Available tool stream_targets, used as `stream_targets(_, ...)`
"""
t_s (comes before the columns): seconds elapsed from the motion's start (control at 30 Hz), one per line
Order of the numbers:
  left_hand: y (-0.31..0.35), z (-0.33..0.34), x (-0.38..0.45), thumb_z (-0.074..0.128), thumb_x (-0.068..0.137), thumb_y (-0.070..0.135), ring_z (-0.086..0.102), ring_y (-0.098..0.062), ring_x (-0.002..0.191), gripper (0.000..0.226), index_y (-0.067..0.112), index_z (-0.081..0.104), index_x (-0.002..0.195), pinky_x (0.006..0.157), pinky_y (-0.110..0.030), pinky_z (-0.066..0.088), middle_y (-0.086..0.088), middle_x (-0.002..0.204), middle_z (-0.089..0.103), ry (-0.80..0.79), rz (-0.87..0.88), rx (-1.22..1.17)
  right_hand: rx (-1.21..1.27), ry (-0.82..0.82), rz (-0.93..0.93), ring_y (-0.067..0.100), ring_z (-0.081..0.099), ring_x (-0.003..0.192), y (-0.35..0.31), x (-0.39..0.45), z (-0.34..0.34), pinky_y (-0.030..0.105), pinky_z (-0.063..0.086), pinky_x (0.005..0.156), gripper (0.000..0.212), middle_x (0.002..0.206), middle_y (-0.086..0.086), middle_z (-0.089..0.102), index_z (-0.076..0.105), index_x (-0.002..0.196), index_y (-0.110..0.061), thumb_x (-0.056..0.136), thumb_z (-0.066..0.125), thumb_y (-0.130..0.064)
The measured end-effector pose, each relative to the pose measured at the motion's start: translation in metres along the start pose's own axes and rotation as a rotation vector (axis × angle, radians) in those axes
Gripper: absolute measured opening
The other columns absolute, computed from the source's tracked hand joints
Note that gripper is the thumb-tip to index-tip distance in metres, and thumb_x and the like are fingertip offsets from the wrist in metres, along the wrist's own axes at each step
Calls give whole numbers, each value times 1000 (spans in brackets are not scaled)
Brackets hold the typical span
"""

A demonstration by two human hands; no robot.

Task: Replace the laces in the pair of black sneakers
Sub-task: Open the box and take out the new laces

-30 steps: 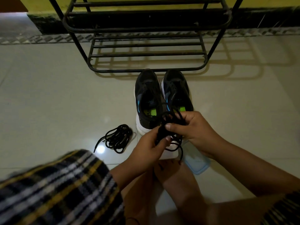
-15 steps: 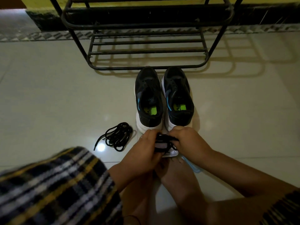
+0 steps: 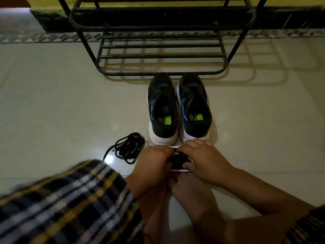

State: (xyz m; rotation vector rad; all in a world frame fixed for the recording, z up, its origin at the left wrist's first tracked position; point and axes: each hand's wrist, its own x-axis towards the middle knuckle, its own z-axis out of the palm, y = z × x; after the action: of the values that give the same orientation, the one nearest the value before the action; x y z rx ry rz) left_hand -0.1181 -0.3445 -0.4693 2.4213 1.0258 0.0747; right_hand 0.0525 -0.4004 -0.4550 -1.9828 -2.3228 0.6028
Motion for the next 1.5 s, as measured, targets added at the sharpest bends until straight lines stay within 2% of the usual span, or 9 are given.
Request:
stream_targets(0.23,3,3,9,54,56,20,60,-27,56,10,18,62,62,63,-33,45,-4,58,63,15,-29,131,151,218,-100,18,62,92,7,-27,4,27,50,80,29,103,1,64,67,105,-16,86,49,-28)
stream_targets(0.43,1,4,11,44,71,23,59,-26,92,32,16,67,92,82,-32,36,-4,94,68,-58,-6,76,-205,6,-246,16,67,96,4,-24,32,35,35,96,42,105,-1,71,72,106,-20,81,38,-26)
stream_targets(0.7,-11,6,-16,49,72,23,49,-18,108,50,10,60,119,94,-22,35,-6,118,59,35,134,-121,-177,-36,-219,9,67,82,5,-9,34,32,48,91,22,86,-12,72,73,90,-28,71,62,-27)
stream_targets(0.8,-16,11,-16,49,79,26,61,-18,104,42,13,66,115,91,-25,44,-3,115,66,-53,190,-14,-160,-19,-193,7,66,73,5,-6,34,28,50,84,28,75,-14,69,72,80,-32,73,45,-28)
stream_targets(0.9,-13,14,-12,44,77,28,65,-14,97,40,19,71,104,89,-24,44,4,105,71,-76,211,85,-144,17,-177,11,65,64,8,-3,35,26,51,74,12,66,-10,67,69,73,-30,65,67,-22)
stream_targets(1.03,-4,14,1,38,74,32,66,-15,92,38,25,73,87,93,-27,43,8,92,72,-101,143,136,-24,164,-204,19,64,74,15,-5,31,27,53,60,22,81,0,66,70,79,-18,62,77,-8)
stream_targets(1.13,-3,17,10,46,82,24,60,-18,109,31,24,69,103,110,-30,24,4,109,69,-180,126,241,12,217,-95,28,59,82,11,-9,23,36,52,53,28,93,9,57,61,88,-9,66,74,-1)
stream_targets(1.3,2,13,13,40,95,17,48,-20,126,37,21,55,129,117,-32,4,0,130,58,-280,167,350,91,58,221,25,57,98,9,-9,15,29,35,68,25,107,7,60,53,110,-14,90,57,-30)
stream_targets(1.5,9,14,5,43,96,24,47,-17,121,35,27,48,131,102,-26,28,3,134,52,-249,155,284,542,135,306,1,59,61,-2,-9,14,13,43,62,14,73,1,66,67,97,-9,83,68,-10)
